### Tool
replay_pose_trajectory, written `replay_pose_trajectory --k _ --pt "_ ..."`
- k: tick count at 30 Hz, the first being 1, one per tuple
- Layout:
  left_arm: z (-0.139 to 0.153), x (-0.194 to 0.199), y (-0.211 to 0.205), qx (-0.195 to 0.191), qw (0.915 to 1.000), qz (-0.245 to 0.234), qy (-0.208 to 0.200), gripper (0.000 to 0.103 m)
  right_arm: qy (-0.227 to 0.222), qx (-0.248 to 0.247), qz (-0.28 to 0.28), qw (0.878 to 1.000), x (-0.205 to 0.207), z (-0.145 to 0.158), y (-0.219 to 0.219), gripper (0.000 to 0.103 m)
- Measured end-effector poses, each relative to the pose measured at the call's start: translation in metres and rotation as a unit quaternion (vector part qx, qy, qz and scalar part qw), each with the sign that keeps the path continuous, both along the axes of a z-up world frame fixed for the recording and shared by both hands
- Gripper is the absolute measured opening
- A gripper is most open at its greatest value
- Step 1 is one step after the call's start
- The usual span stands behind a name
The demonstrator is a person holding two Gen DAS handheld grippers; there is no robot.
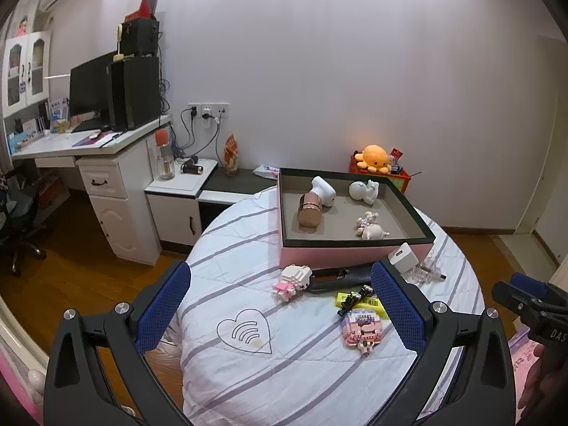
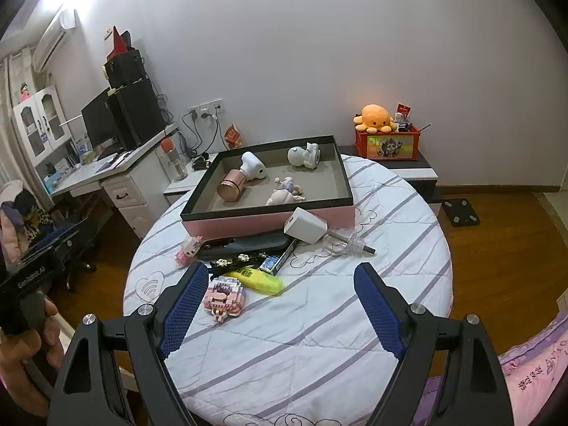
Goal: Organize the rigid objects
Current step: 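Withdraw both grippers from the box back over the bed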
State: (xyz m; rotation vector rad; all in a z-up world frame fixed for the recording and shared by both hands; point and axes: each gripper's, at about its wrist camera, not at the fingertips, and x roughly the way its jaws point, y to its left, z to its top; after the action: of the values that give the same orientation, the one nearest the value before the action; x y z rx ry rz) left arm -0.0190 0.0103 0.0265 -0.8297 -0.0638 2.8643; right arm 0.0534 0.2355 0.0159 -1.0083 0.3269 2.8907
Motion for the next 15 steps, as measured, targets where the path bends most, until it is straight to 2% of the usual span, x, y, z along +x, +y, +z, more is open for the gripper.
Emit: replay_pose_trajectory --k 15 --pt "-0.0022 0.0064 0.0025 -0.010 1.0000 -0.001 -0.001 0.103 0.001 0.005 0.006 1.000 0.0013 0.0030 -0.0058 0.086"
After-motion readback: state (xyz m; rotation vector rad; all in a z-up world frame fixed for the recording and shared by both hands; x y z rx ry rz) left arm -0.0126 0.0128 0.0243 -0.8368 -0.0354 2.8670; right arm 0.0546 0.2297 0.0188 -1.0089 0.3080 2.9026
